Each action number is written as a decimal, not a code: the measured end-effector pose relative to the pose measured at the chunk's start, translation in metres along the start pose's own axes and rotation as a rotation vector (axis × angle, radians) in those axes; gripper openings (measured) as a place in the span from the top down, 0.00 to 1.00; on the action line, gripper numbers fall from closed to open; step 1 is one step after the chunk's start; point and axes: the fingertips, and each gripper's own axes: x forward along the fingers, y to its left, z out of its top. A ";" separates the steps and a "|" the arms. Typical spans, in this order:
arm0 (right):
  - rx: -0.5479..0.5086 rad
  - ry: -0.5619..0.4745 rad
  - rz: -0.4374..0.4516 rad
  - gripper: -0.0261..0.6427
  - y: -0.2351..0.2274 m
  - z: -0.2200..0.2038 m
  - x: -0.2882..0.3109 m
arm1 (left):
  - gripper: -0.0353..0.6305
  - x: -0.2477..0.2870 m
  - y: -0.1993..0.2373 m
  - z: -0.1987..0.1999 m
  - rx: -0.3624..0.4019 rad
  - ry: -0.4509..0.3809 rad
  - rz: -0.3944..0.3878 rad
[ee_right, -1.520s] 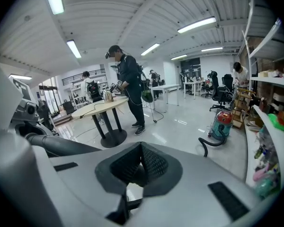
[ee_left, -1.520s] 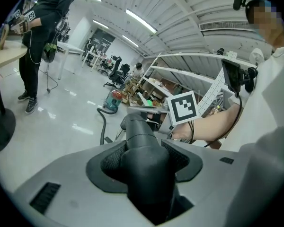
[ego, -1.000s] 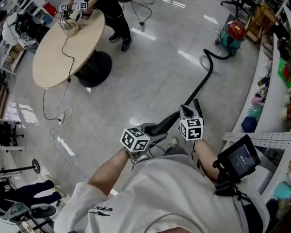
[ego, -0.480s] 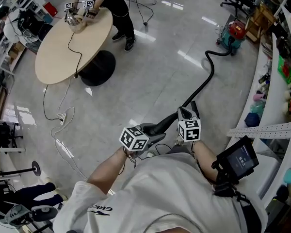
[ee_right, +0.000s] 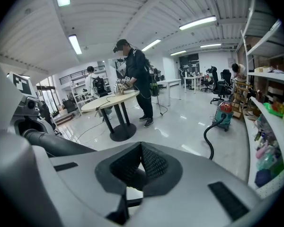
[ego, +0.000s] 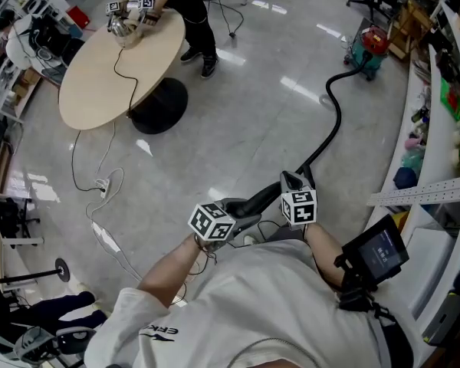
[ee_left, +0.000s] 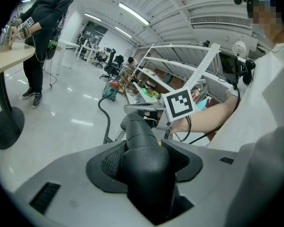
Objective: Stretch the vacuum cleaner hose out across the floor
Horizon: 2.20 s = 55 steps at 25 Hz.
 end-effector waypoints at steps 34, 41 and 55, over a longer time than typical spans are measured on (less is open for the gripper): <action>0.007 0.112 0.084 0.96 0.015 -0.132 -0.122 | 0.63 0.038 -0.161 -0.114 0.124 0.203 -0.158; 0.071 0.097 0.035 0.96 -0.027 -0.153 -0.155 | 0.63 0.075 -0.192 -0.112 0.168 0.264 -0.218; 0.172 0.078 -0.084 0.96 -0.004 -0.201 -0.203 | 0.63 0.052 -0.221 -0.162 0.277 0.380 -0.358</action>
